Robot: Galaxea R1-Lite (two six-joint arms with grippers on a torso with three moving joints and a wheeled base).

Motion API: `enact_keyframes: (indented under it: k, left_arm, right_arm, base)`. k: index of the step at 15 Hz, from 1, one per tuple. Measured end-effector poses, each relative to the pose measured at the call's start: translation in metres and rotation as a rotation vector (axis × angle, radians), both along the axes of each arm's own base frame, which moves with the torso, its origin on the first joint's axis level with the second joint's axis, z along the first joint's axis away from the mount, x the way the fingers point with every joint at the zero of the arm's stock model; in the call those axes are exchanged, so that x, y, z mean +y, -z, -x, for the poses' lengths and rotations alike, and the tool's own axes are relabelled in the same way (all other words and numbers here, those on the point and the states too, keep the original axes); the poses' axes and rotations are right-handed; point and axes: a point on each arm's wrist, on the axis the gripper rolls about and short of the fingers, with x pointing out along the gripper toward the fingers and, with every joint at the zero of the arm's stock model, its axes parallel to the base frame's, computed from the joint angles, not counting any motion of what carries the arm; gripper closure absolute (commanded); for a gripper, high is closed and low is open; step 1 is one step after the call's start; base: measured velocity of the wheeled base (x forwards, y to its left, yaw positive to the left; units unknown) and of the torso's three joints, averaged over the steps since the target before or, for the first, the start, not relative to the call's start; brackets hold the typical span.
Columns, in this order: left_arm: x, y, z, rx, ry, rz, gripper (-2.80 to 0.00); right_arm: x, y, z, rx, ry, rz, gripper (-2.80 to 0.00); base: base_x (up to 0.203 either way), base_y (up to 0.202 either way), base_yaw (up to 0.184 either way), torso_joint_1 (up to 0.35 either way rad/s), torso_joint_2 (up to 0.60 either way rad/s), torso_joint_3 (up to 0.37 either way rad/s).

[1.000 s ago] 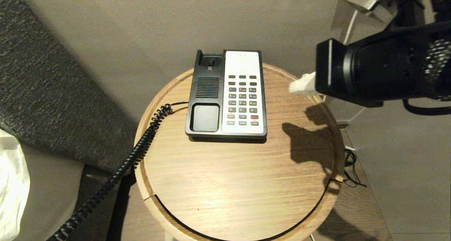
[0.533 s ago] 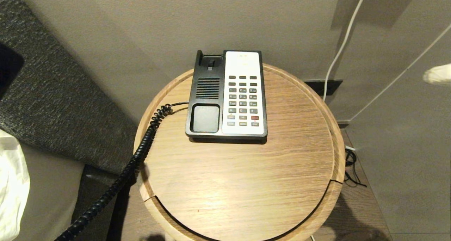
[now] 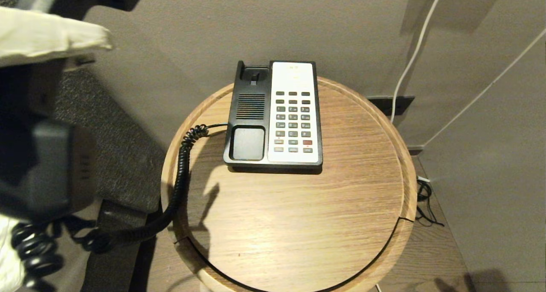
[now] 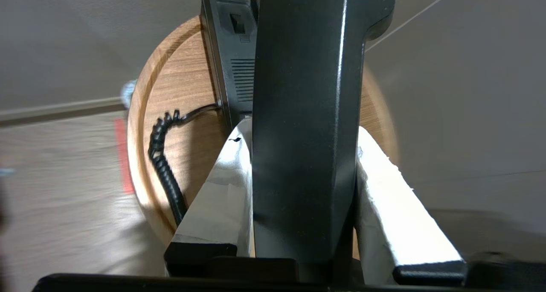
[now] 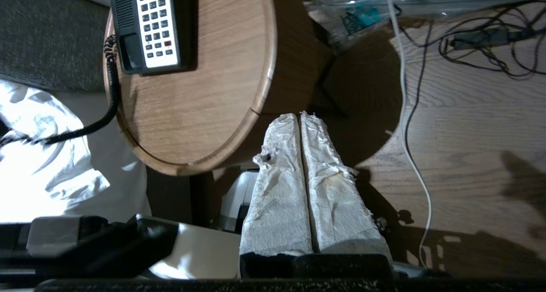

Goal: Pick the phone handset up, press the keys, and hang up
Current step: Put the handset back

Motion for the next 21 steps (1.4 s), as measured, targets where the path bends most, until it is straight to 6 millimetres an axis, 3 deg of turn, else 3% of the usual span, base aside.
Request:
enact_keyframes:
  k: [4, 7, 11, 14, 21]
  left_arm:
    - [-0.062, 0.002, -0.027, 0.026, -0.044, -0.156, 0.00]
    - [-0.090, 0.015, -0.039, 0.086, -0.046, -0.284, 0.00]
    - [-0.110, 0.028, -0.053, 0.094, -0.190, -0.398, 0.00]
    - [-0.120, 0.034, -0.065, 0.097, -0.301, -0.478, 0.00]
    - [-0.142, 0.035, -0.109, 0.106, -0.445, -0.488, 0.00]
  right_arm:
    - [-0.023, 0.025, 0.022, -0.020, 0.008, -0.024, 0.00]
    - [-0.033, 0.048, 0.032, -0.022, 0.004, -0.028, 0.00]
    - [-0.044, 0.072, 0.045, -0.014, -0.041, -0.041, 0.00]
    - [-0.047, 0.077, 0.048, -0.017, -0.051, -0.054, 0.00]
    - [-0.046, 0.089, 0.049, 0.011, -0.085, -0.051, 0.00]
  base:
    - [0.000, 0.000, 0.000, 0.000, 0.00, 0.000]
    - [0.000, 0.000, 0.000, 0.000, 0.00, 0.000]
    - [0.000, 0.000, 0.000, 0.000, 0.00, 0.000]
    - [0.000, 0.000, 0.000, 0.000, 0.00, 0.000]
    - [0.000, 0.000, 0.000, 0.000, 0.00, 0.000]
